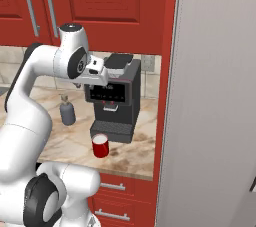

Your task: Pick the mug from the counter and place it inside the microwave. Then close the microwave.

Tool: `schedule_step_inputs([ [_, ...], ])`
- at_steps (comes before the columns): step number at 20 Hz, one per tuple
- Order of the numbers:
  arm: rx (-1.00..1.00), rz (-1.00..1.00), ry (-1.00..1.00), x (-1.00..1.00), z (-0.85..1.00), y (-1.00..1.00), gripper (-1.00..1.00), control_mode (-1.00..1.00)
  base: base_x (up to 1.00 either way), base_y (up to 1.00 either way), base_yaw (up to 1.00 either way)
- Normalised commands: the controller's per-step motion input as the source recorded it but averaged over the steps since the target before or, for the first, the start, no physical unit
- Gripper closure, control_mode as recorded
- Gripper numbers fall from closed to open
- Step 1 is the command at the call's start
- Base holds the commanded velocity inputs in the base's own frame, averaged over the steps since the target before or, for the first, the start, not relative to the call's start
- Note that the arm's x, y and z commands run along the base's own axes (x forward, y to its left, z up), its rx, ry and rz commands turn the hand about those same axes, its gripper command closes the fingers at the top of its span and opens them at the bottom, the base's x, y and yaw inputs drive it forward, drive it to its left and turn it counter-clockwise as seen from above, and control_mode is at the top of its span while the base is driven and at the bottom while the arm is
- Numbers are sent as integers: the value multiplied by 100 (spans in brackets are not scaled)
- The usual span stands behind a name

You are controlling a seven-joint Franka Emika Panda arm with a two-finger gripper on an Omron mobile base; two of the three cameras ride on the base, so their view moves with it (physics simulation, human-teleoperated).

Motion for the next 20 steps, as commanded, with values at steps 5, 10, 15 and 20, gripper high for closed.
schedule_step_inputs([
  [5, 0, 0, -3, -3, 0, 0, -100, -100, 0, 0, 0],
  [10, 0, 10, -1, -4, 0, 0, -100, -100, 0, 0, 0],
  [15, 0, 13, 0, -10, -26, -27, -100, -100, 0, 0, 0],
  [20, -2, 7, 5, -18, -42, -58, -100, -100, 0, 0, 0],
])
